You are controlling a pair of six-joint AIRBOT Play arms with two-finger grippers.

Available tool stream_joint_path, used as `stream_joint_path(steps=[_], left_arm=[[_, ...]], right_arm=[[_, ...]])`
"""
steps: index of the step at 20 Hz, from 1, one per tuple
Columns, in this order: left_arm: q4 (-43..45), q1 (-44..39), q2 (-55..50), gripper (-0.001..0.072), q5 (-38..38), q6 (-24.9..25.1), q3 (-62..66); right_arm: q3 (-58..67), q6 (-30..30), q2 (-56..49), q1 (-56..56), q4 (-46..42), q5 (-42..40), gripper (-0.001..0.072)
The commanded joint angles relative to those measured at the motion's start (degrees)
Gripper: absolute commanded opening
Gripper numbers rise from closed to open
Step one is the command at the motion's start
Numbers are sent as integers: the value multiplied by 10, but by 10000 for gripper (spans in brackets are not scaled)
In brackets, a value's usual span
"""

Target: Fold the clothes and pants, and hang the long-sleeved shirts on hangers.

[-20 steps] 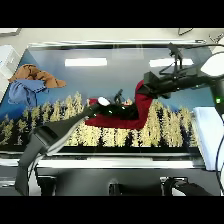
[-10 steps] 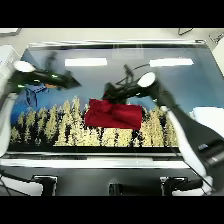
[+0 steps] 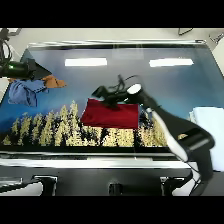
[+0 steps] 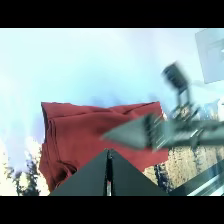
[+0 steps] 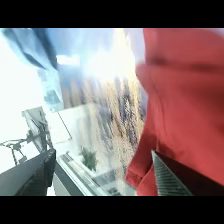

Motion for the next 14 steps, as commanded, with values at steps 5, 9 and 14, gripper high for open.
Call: stream_joint_path(steps=[5, 9, 14], left_arm=[[2, 3, 11, 22, -7, 10, 0], [2, -1, 11, 22, -7, 10, 0], [1, -1, 10, 22, -13, 10, 0]], right_arm=[[-26, 105, 78, -262, -430, 343, 671], [-148, 15, 71, -275, -307, 269, 670], [-178, -100, 33, -275, -150, 247, 603]])
